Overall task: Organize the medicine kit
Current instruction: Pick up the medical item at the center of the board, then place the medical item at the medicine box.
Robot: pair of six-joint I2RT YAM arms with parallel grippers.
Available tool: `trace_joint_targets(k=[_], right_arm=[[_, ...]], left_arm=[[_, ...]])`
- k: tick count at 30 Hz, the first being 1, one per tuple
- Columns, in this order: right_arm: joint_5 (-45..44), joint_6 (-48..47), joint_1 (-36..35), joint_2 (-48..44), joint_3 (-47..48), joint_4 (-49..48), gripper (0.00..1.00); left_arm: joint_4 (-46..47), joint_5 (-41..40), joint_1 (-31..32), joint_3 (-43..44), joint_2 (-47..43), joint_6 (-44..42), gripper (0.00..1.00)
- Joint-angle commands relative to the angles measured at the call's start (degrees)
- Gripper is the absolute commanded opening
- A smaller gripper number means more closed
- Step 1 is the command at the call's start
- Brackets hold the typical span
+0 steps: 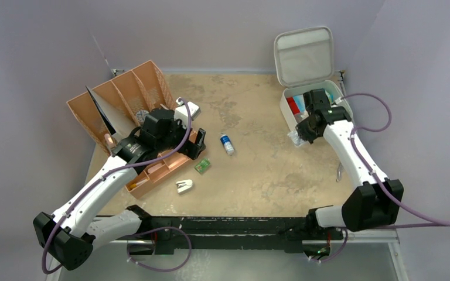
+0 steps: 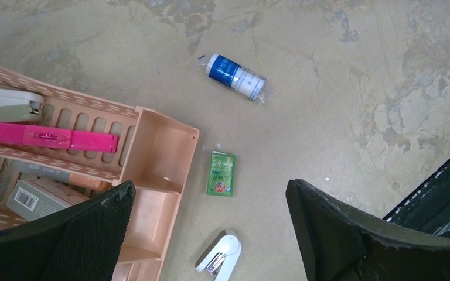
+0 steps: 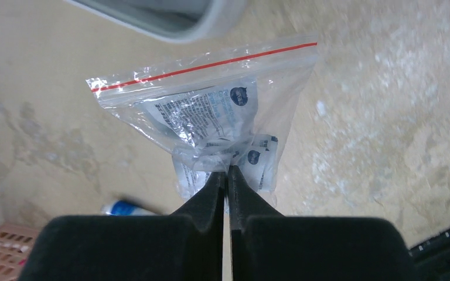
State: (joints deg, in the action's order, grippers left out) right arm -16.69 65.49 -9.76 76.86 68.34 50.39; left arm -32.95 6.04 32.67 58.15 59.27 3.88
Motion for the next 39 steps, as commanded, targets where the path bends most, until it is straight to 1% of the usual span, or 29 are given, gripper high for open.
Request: trace_joint_targets(k=[1,3,7,13,15,21,26,34,39], right_arm=[[-10.1,-4.5,-0.1,4.6,8.2,-3.7,0.0],[-12.7,-6.1,0.5,7.6,11.5,-5.7,0.0],[-14.1,-8.4,2.4,13.6,17.4,-9.4,0.0],[-10.6,-9.6,6.3,23.5,24.4,-15.5,0.01],[-11.0,-10.0,7.1,26.5,26.2,-17.6,0.02],[-11.1,-8.8,9.7,34.6,31.4,-19.8,0.03],[-9.4,-7.2,13.2,39.9,36.0,-19.2,0.07],[-6.1,-6.0,15.8,45.4,40.7,-18.3,0.08],[-6.7,-4.8,16.4,47.5,43.2,-17.5,0.1]], left_arm=[[0.6,-0.7,0.2,0.1,-0.9,0.2,1.0],[0.5,-0.9,0.2,0.0,-0.8,0.2,1.0],[0.4,-1.2,0.2,-0.1,-0.5,0.1,1.0],[0.4,-1.3,0.2,-0.2,-0.3,0.1,1.0],[0.4,-1.3,0.1,-0.2,-0.2,0.2,1.0],[0.2,-2.1,0.1,-0.3,-0.3,0.1,1.0],[0.2,-3.0,0.2,-0.3,0.0,-0.2,1.0],[0.4,-3.2,0.2,-0.4,0.4,-0.3,1.0],[0.3,-2.4,0.2,-0.1,1.7,-0.3,1.0]])
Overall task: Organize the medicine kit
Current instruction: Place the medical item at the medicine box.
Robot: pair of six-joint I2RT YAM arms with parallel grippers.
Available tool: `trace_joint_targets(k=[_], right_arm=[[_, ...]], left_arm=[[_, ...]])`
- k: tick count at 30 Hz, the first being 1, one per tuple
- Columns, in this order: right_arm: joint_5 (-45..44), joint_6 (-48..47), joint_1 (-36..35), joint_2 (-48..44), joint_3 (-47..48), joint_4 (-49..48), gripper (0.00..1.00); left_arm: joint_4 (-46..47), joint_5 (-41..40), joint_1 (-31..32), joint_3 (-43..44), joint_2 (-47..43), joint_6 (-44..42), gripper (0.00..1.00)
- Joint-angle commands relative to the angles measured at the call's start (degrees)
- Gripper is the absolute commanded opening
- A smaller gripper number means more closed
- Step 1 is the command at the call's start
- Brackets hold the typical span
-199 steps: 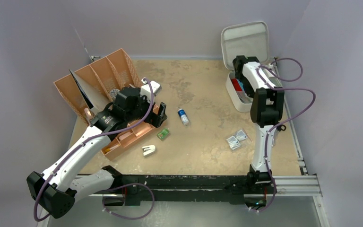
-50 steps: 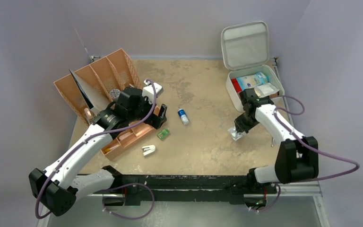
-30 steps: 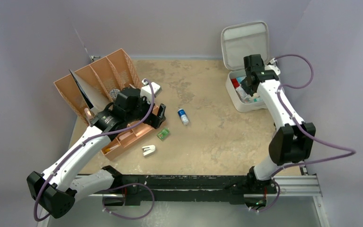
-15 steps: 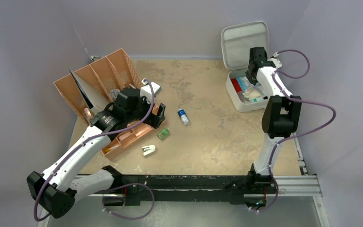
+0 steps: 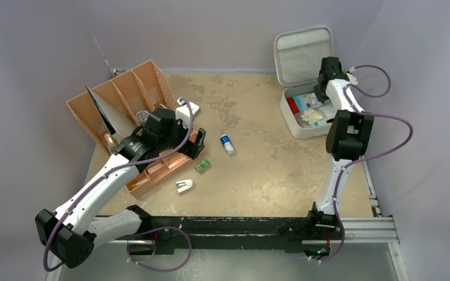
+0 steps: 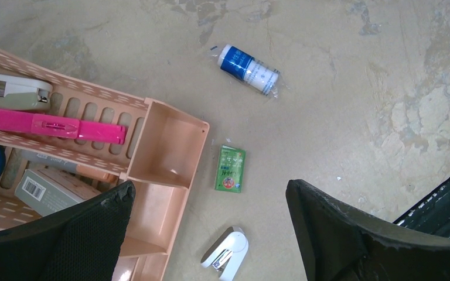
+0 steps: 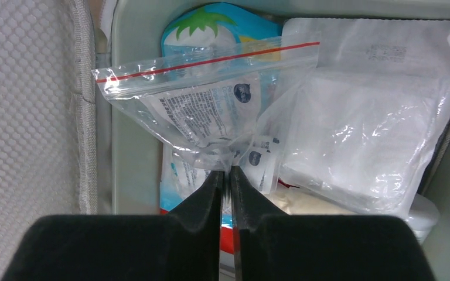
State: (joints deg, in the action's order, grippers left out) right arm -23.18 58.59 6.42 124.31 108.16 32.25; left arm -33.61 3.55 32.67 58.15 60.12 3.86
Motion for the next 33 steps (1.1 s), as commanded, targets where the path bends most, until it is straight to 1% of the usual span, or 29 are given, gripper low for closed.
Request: trace_joint_targets(k=[1,4,7,10,11,14,17,20,23,28,31,33], right_arm=[[0.5,2.2,0.4,0.5,3.6,0.3,0.11],[2.1,2.2,0.7,2.0,5.7,1.0,0.21],[4.5,1.3,0.8,2.1,6.6,1.5,0.27],[7.3,-1.4,0.8,0.9,6.4,1.4,0.35],[8.3,-2.4,0.8,0.2,6.1,1.4,0.36],[12.3,-5.7,0.7,-2.8,4.0,-0.4,0.37],[15.7,-10.5,0.7,-6.3,-0.5,-5.1,0.37],[22.3,-16.3,0.7,-10.0,-5.4,-9.2,0.37],[28.5,-20.9,0.4,-13.0,-9.1,-11.0,0.36],[36.7,-26.5,-1.2,-15.6,-11.8,-6.5,0.36],[42.2,-29.5,-3.1,-19.4,-16.8,-7.8,0.36],[43.2,-29.7,-5.1,-21.7,-21.0,-10.1,0.37]], left_arm=[[0.9,0.1,0.1,-0.1,0.8,-0.3,1.0],[0.8,-0.5,0.1,-0.2,0.8,-0.3,1.0],[0.8,-1.0,0.2,-0.3,0.8,-0.3,1.0],[0.8,-0.9,0.1,-0.2,1.0,-0.3,1.0],[0.9,-0.9,0.1,-0.1,1.0,-0.3,1.0],[0.8,-0.9,0.2,-0.2,1.1,-0.3,1.0],[0.8,-0.9,0.2,-0.1,1.2,-0.3,1.0],[0.8,-1.1,0.1,-0.2,1.2,-0.3,1.0],[0.7,-1.7,0.1,-0.2,1.2,-0.4,1.0],[0.9,-2.7,0.2,-0.6,1.3,-0.4,1.0],[1.0,-3.0,0.1,-0.7,1.7,-0.5,1.0],[0.9,-3.3,0.2,-0.6,2.1,-0.3,1.0]])
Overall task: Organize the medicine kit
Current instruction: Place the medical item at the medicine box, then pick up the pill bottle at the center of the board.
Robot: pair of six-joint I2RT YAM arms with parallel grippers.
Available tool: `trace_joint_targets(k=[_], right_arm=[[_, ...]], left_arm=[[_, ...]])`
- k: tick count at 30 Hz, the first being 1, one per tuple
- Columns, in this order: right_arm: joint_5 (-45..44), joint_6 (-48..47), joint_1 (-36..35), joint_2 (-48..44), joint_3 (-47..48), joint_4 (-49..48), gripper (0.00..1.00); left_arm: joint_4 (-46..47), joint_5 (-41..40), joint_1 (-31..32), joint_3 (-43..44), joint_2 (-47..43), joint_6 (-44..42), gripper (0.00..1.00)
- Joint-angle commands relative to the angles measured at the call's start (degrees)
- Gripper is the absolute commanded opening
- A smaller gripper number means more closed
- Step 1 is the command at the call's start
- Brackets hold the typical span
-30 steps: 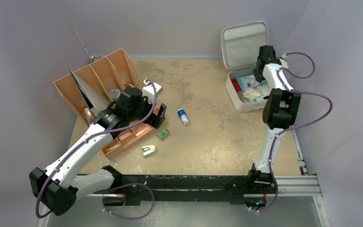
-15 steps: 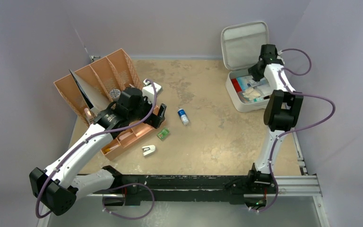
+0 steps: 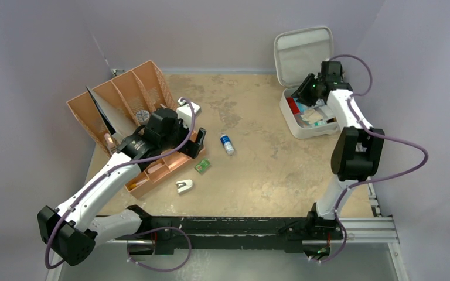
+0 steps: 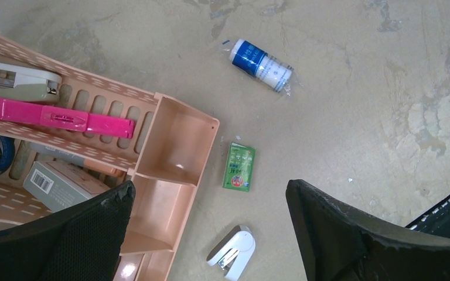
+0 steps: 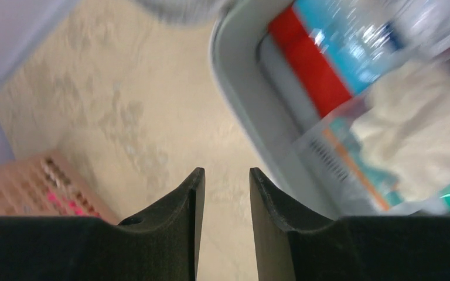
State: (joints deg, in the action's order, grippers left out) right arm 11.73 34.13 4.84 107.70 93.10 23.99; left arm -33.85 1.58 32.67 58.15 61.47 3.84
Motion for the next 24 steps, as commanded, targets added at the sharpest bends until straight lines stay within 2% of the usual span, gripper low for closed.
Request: trace_joint_targets(k=[1,8,12,17,24], right_arm=[[9.0,-5.6,-4.3,-5.6,-7.2,-2.4,0.37],[9.8,-9.9,-14.3,-5.4,-9.6,-0.9,0.39],[8.3,-12.3,-20.2,-3.9,-9.7,-0.7,0.48],[7.9,-14.4,-26.2,-0.1,-7.9,0.0,0.51],[8.3,-15.7,-31.3,4.2,-6.1,0.6,0.48]], left_arm=[[1.0,-1.3,0.2,-0.6,1.0,0.1,1.0],[-1.9,1.3,0.2,2.9,1.8,2.8,1.0],[-4.4,1.0,0.1,6.1,1.3,4.2,1.0],[-7.0,0.3,0.2,8.9,0.4,6.3,1.0],[-6.7,-0.3,0.1,8.6,-1.2,8.5,1.0]])
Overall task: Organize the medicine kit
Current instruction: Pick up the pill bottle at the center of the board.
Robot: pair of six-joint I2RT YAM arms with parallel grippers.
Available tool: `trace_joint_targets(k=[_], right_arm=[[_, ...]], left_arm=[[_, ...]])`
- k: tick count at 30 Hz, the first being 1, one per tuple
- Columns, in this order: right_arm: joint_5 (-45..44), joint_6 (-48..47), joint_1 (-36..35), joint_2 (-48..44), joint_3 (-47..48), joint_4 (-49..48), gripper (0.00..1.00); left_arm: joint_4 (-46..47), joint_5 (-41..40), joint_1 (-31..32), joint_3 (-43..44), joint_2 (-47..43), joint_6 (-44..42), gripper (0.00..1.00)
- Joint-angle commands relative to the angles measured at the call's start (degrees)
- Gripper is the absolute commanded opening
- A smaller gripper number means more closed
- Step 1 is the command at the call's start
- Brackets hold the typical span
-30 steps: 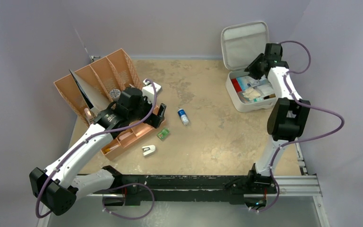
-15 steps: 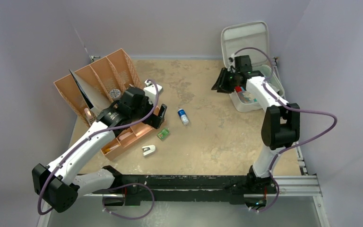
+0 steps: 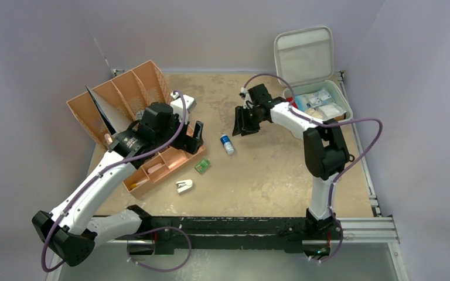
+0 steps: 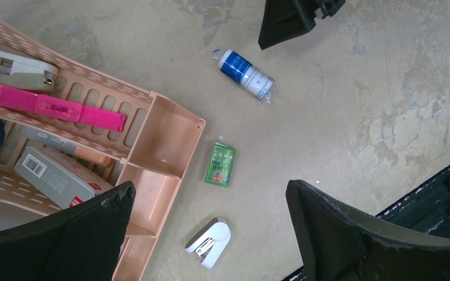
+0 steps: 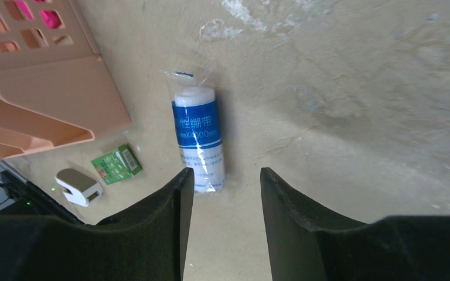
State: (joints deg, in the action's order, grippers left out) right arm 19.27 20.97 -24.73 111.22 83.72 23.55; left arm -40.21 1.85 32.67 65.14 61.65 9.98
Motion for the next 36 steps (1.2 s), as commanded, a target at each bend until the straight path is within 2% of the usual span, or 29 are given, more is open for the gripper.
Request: trace_joint_targets(k=[1,18,24,28,36], right_arm=[[0.3,-2.9,-2.2,1.0,3.5,1.3,0.48],[-0.4,-4.8,-7.1,6.8,7.6,3.6,0.5],[-3.1,-6.6,-9.1,9.1,9.6,6.0,0.49],[-5.4,-7.5,-9.5,9.5,10.1,7.2,0.45],[-7.5,-9.0,-9.5,8.4,10.2,8.0,0.31]], left_arm=[[-0.3,-0.6,0.1,1.6,-1.4,2.4,0.99],[-1.5,-3.3,0.2,1.1,-3.3,0.8,1.0],[-1.3,-3.3,0.2,0.0,-4.0,0.8,0.99],[-1.3,-3.5,0.2,-0.2,-4.3,0.6,1.0],[-1.4,-3.8,0.1,-0.8,-4.5,0.3,0.99]])
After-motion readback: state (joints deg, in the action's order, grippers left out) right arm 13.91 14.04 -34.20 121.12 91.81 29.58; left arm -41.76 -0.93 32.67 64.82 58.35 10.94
